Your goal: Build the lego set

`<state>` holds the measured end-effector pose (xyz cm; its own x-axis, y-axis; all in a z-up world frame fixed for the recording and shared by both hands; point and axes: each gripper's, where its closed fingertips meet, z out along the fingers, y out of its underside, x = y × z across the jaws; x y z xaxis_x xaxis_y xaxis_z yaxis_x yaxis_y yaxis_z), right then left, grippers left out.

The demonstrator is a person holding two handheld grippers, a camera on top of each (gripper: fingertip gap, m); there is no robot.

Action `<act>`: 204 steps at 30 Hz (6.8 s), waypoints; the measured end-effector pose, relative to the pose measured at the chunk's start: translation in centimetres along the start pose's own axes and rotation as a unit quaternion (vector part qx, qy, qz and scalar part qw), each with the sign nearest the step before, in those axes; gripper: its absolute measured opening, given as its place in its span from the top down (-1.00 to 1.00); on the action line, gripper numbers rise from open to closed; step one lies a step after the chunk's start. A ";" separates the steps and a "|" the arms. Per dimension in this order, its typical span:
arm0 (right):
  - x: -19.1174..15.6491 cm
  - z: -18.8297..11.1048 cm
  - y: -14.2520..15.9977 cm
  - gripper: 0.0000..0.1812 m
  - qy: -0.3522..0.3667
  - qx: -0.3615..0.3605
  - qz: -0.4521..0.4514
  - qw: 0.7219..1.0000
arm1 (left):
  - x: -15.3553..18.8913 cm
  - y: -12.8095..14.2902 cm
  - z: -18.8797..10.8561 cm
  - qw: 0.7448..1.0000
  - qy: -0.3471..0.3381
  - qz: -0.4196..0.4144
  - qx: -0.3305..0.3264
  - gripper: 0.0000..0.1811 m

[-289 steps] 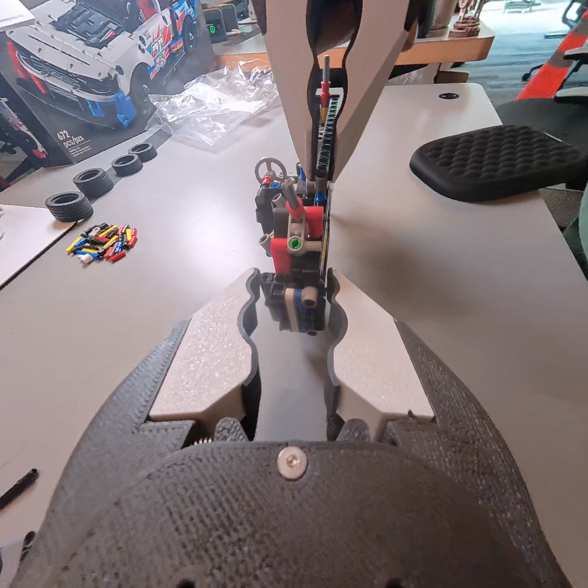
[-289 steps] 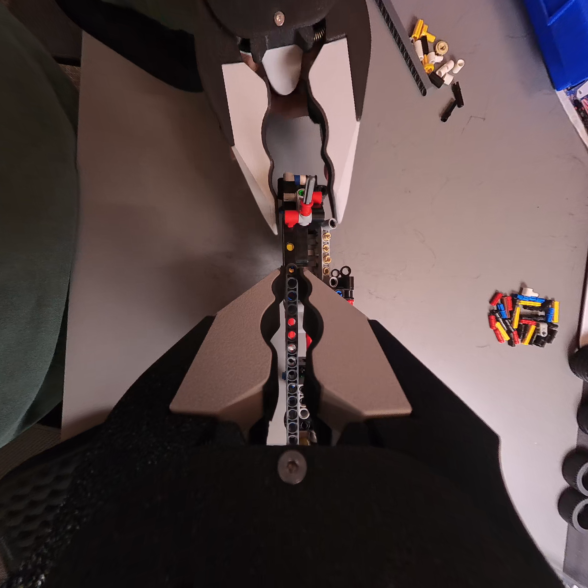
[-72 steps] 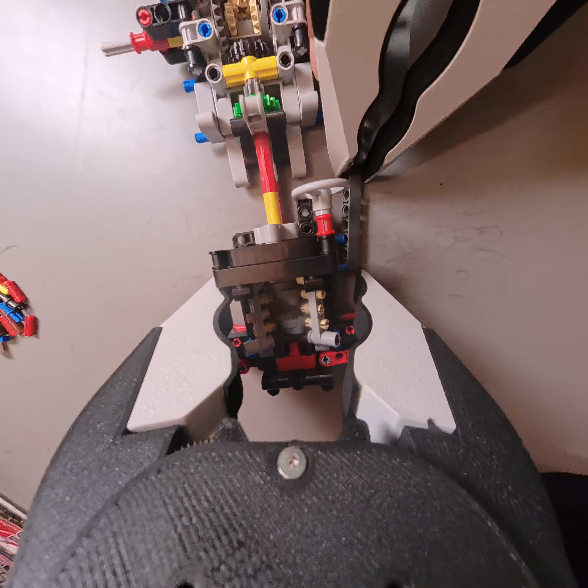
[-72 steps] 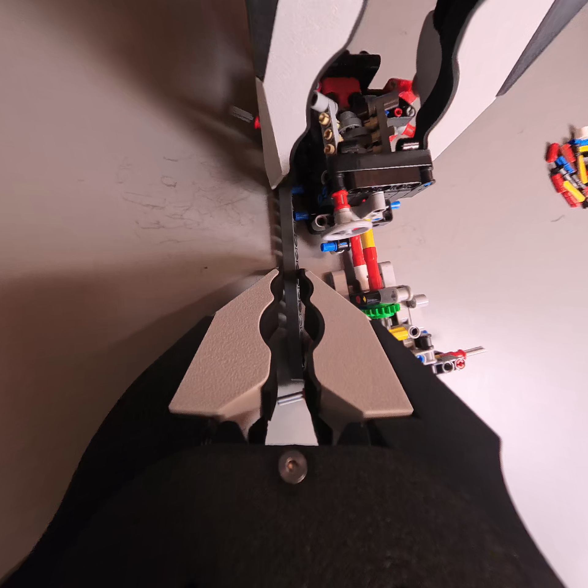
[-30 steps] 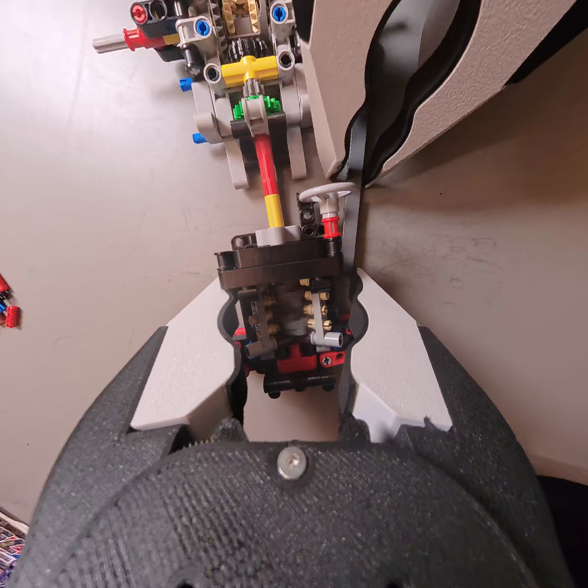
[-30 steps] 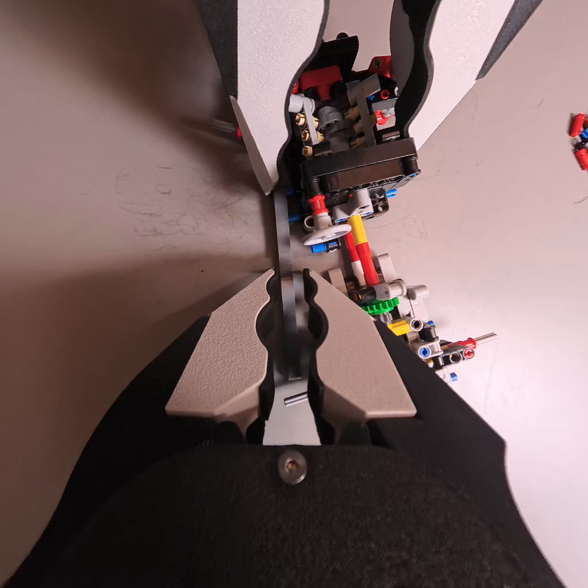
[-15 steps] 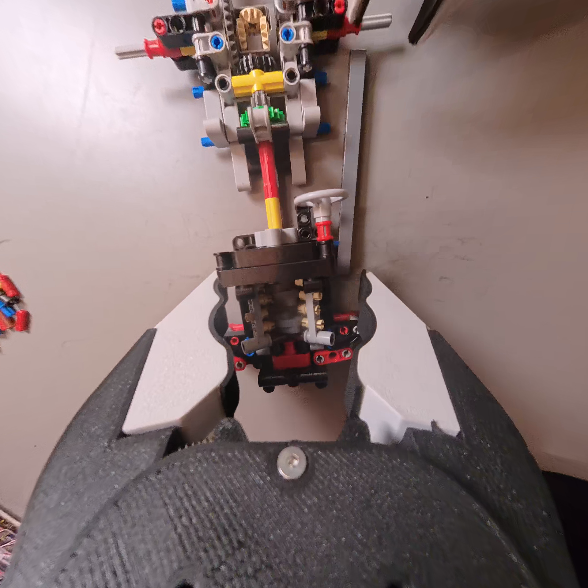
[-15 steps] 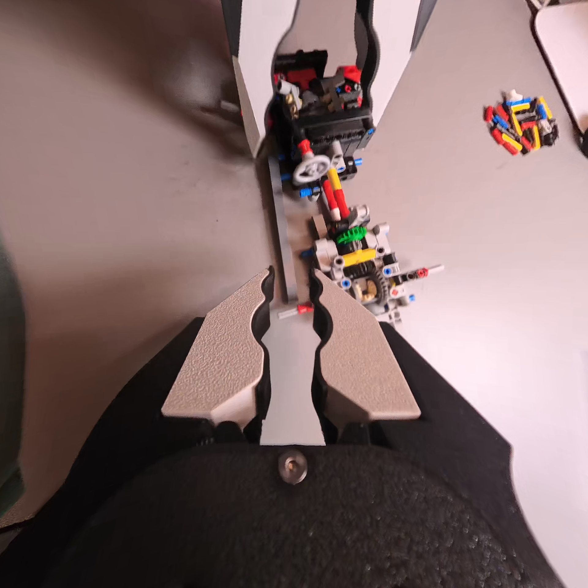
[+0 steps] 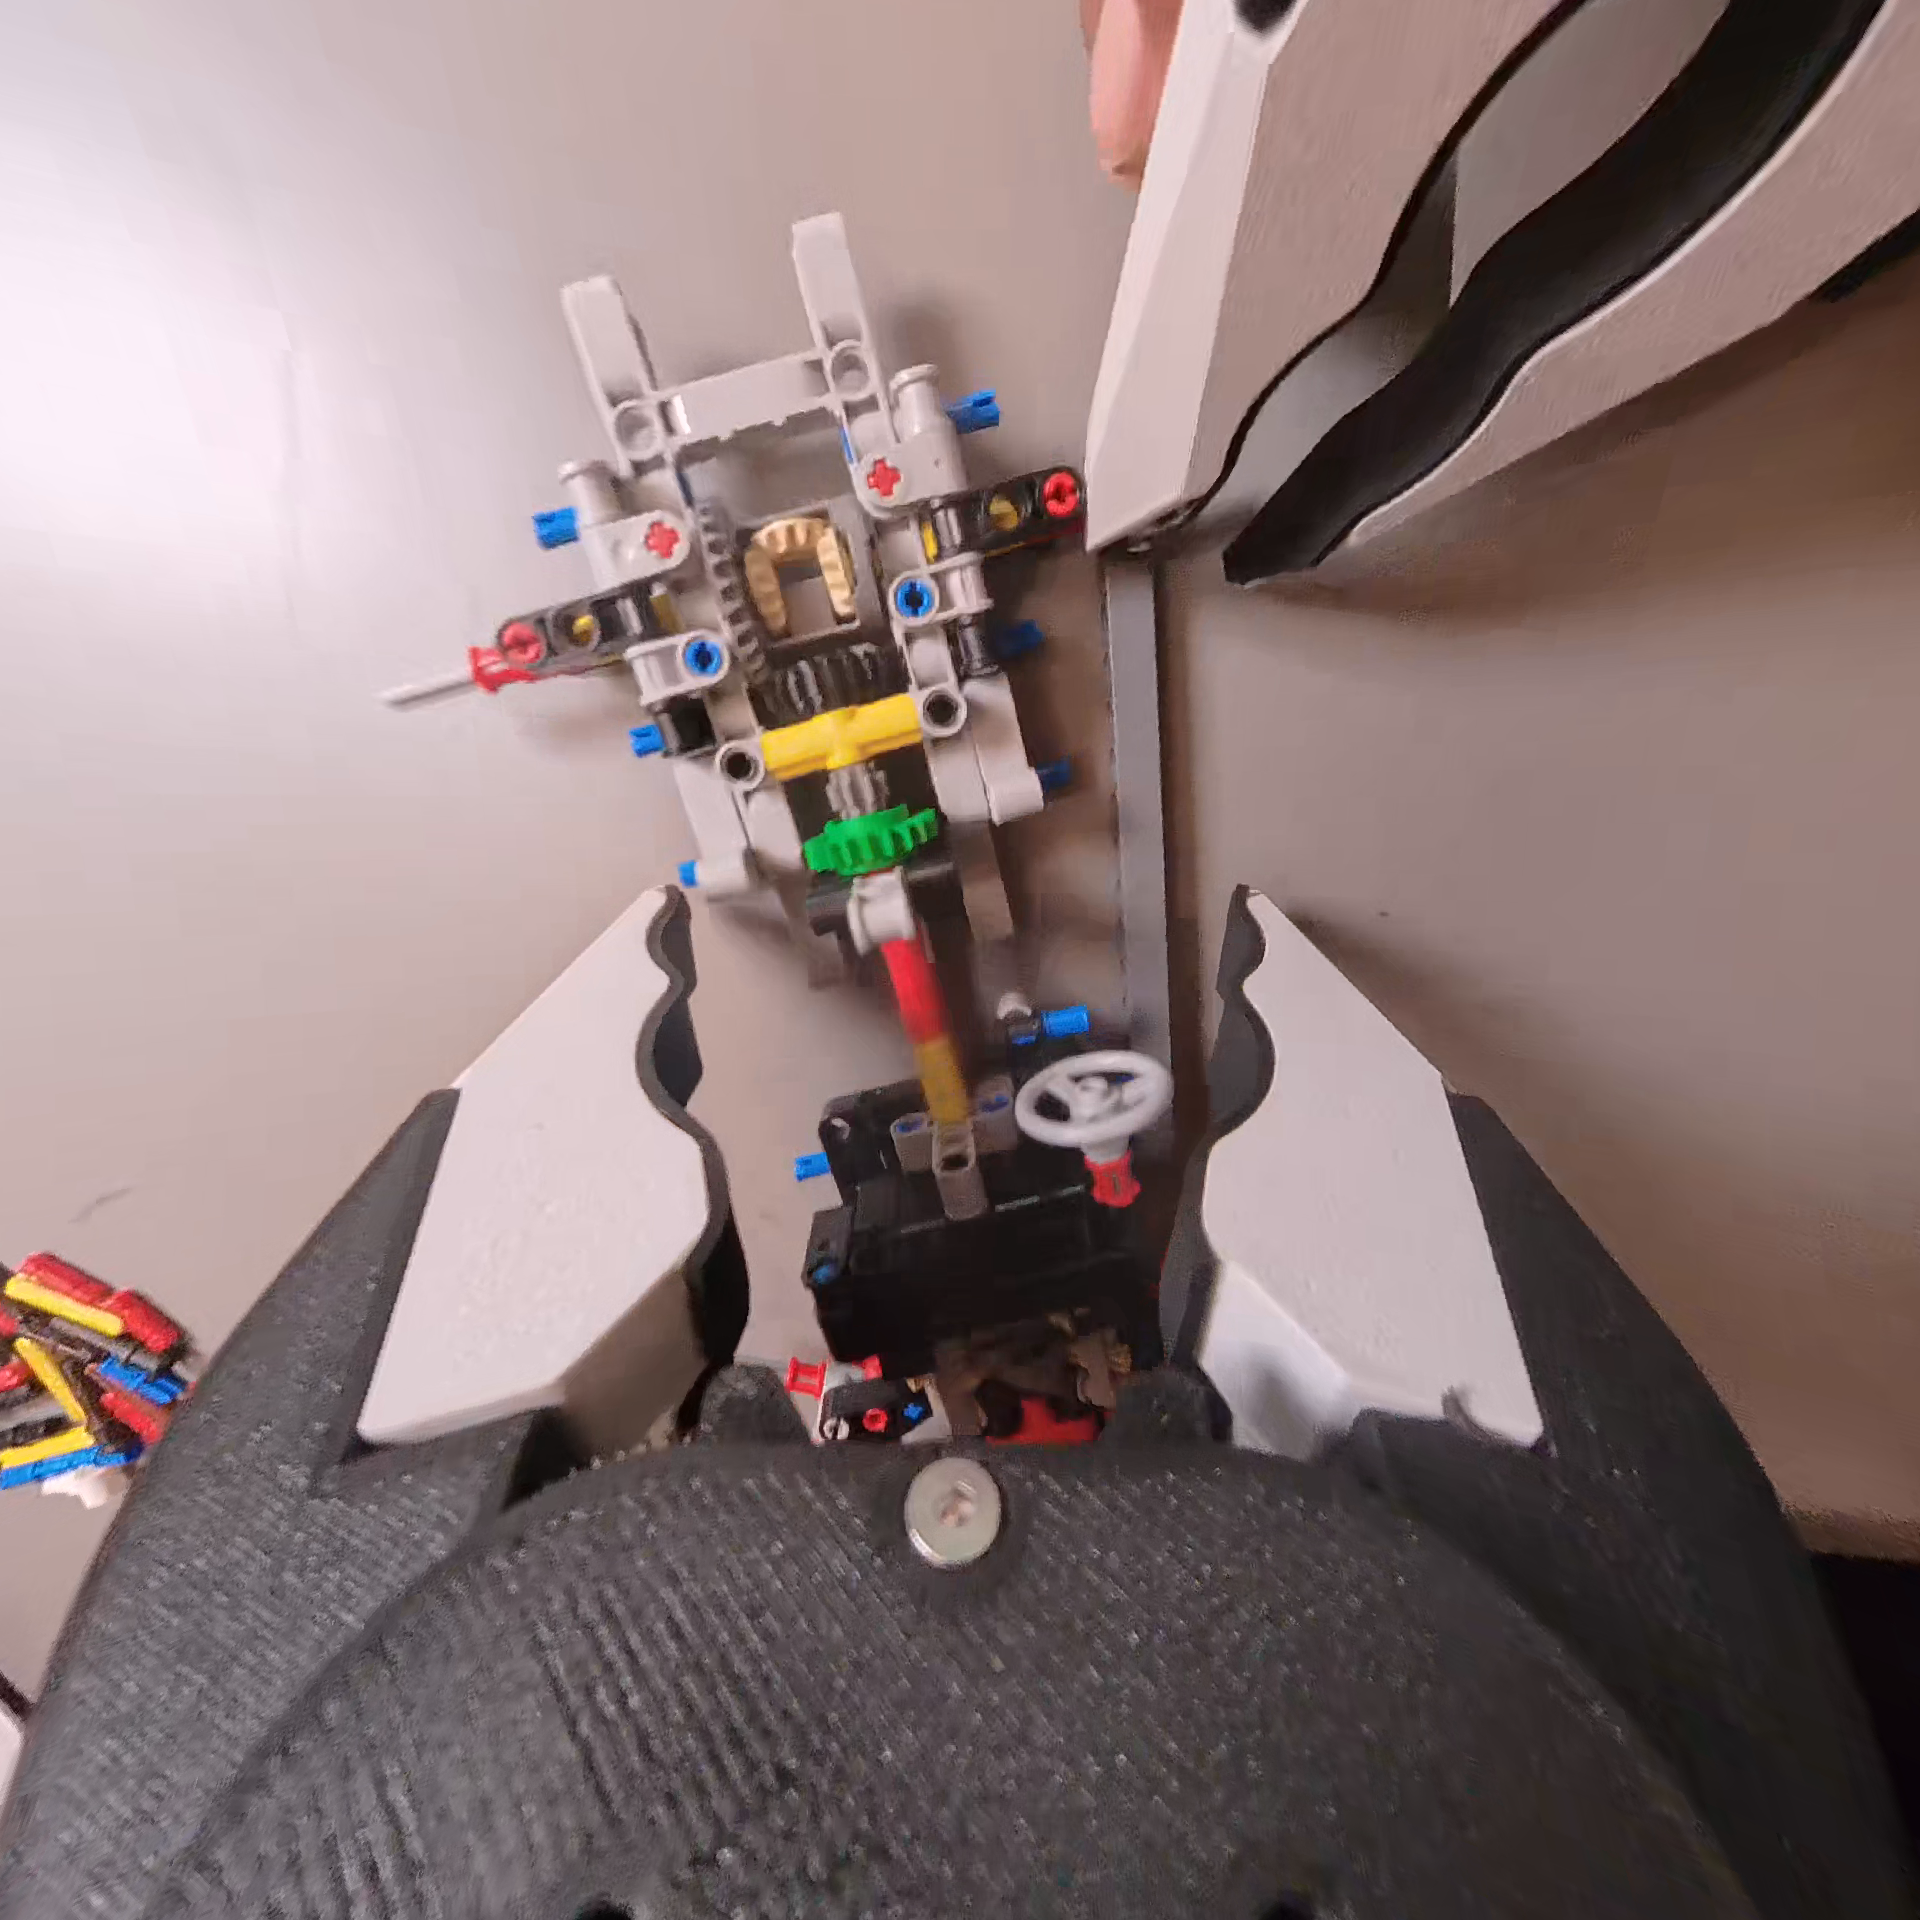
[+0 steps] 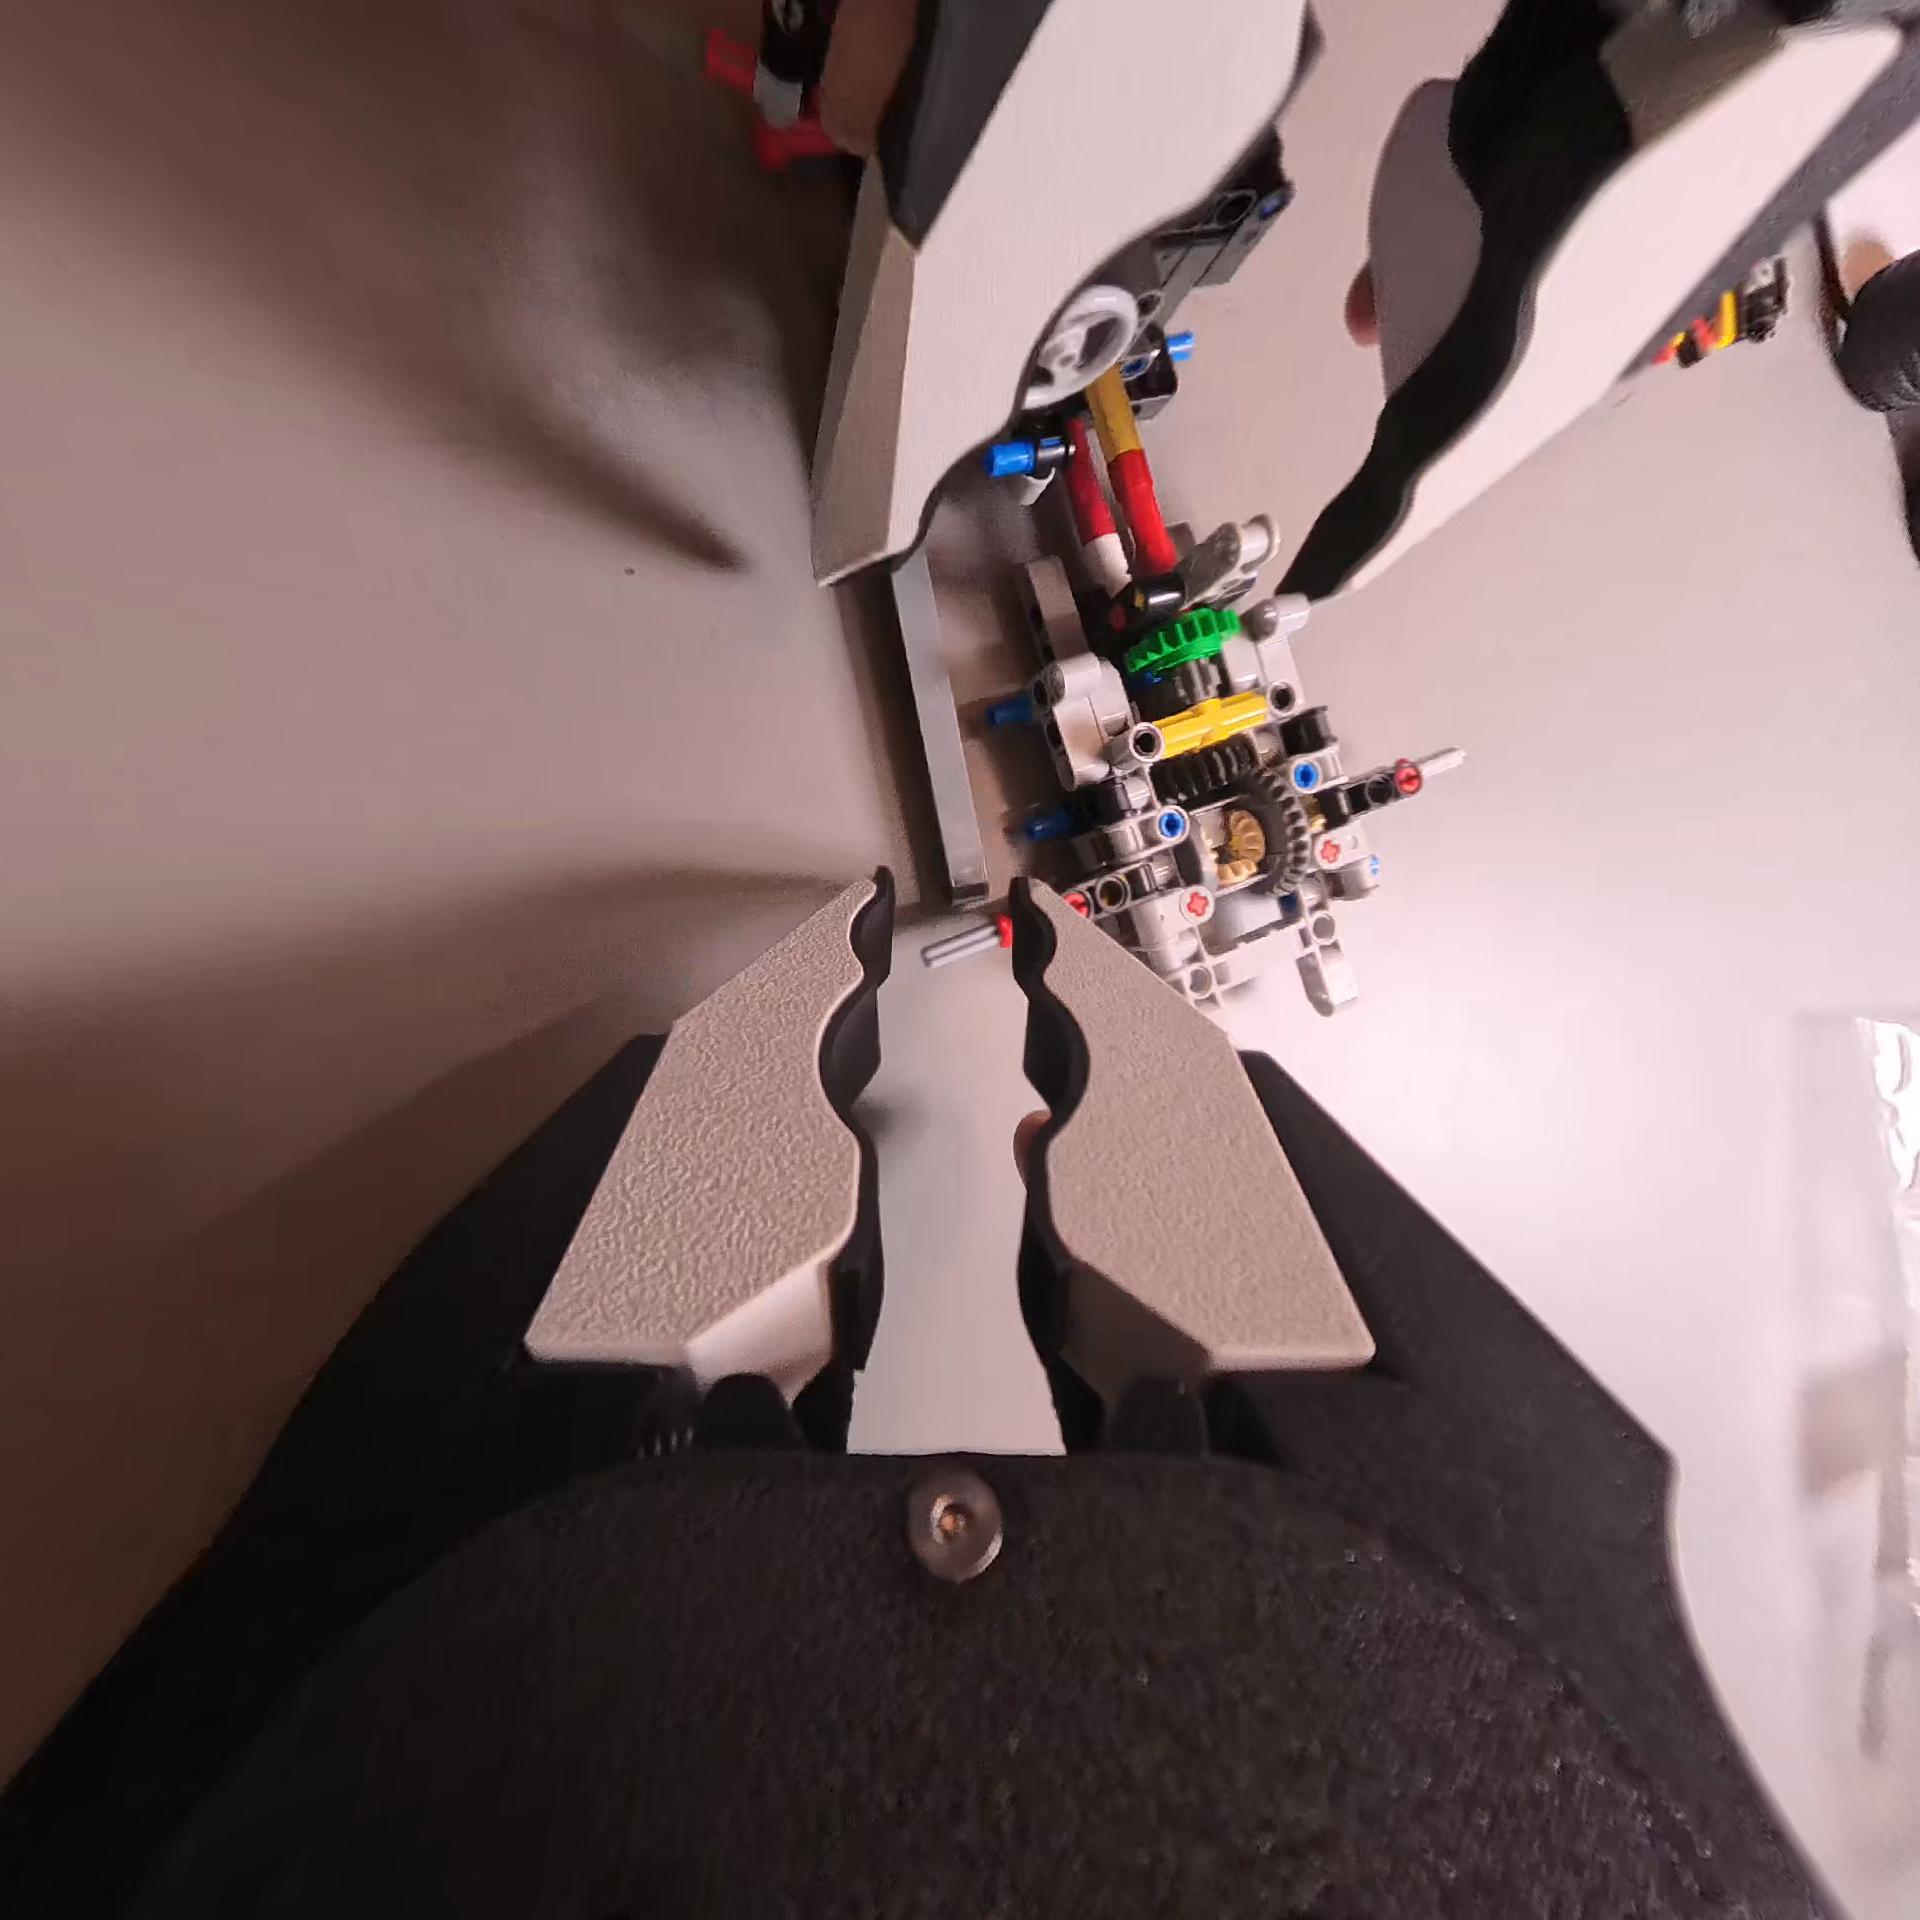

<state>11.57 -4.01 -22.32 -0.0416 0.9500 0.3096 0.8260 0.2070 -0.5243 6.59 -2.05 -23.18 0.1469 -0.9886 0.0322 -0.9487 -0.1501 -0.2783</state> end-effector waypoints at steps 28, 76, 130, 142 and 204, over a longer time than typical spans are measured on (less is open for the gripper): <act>0.6 0.9 -0.3 0.92 0.092 -0.052 -0.116 0.988 | -0.1 -0.1 0.7 1.000 -0.014 -0.002 0.009 0.04; 2.6 2.3 -1.9 -0.06 -0.140 0.024 -0.096 0.985 | 0.8 4.2 -3.0 0.995 -0.071 -0.052 0.056 -0.21; 2.9 1.7 -1.5 0.41 -0.125 0.002 -0.074 0.989 | 3.4 6.4 -1.4 0.992 -0.076 -0.085 0.050 -0.02; 2.4 1.8 -1.8 0.41 -0.111 0.000 -0.088 0.990 | 3.3 6.0 -1.4 0.990 -0.086 -0.090 0.066 0.06; 2.2 1.2 -2.0 0.41 -0.032 -0.058 -0.170 0.983 | 4.0 5.7 -1.7 0.981 -0.138 -0.088 0.106 0.06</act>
<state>9.15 -1.99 -21.57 -0.3597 0.8437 0.3985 0.8163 0.4914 -0.3036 1.31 -6.83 -22.97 0.4005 -0.9030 -0.1557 -0.8270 -0.2830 -0.4857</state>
